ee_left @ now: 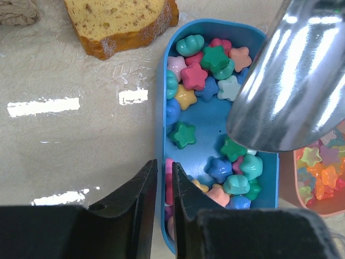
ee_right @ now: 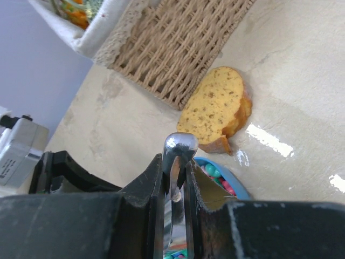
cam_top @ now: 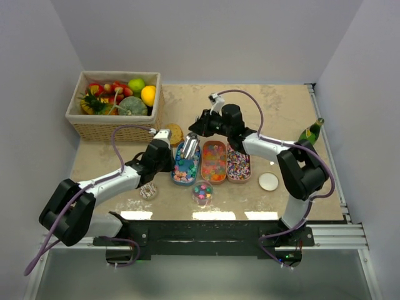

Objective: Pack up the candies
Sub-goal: Place the fake candies in the packing bottle, then scoop the fake candies from the storage box.

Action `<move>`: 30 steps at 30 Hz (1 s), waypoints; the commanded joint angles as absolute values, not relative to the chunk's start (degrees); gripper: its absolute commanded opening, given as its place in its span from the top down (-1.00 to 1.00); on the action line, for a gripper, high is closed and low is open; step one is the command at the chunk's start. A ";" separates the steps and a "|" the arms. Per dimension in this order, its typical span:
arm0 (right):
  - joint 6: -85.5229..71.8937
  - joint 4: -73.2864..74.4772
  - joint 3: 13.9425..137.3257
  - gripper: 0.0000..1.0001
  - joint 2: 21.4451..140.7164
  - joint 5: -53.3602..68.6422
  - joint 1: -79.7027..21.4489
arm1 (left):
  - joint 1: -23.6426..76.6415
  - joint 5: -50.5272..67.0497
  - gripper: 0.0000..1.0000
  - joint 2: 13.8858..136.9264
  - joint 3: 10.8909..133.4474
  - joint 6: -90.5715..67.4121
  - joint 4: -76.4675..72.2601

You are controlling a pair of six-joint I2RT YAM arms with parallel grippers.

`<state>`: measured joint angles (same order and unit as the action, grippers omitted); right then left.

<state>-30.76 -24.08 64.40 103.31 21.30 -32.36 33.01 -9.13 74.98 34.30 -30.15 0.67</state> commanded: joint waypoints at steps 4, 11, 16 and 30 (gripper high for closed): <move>-29.18 -24.17 67.33 1.00 106.08 18.90 -32.70 | 32.70 -9.66 0.68 76.81 36.47 -28.65 -1.41; -29.44 -24.52 65.04 1.00 107.75 20.56 -33.31 | 32.70 -10.99 0.81 77.43 37.00 -28.12 -0.62; -29.27 -25.14 63.99 1.00 108.19 22.06 -34.80 | 32.78 -10.81 0.98 78.57 37.44 -29.00 -0.35; -28.04 -25.92 60.38 1.00 109.68 23.99 -37.62 | 32.70 -11.25 1.00 78.93 37.88 -30.41 -0.09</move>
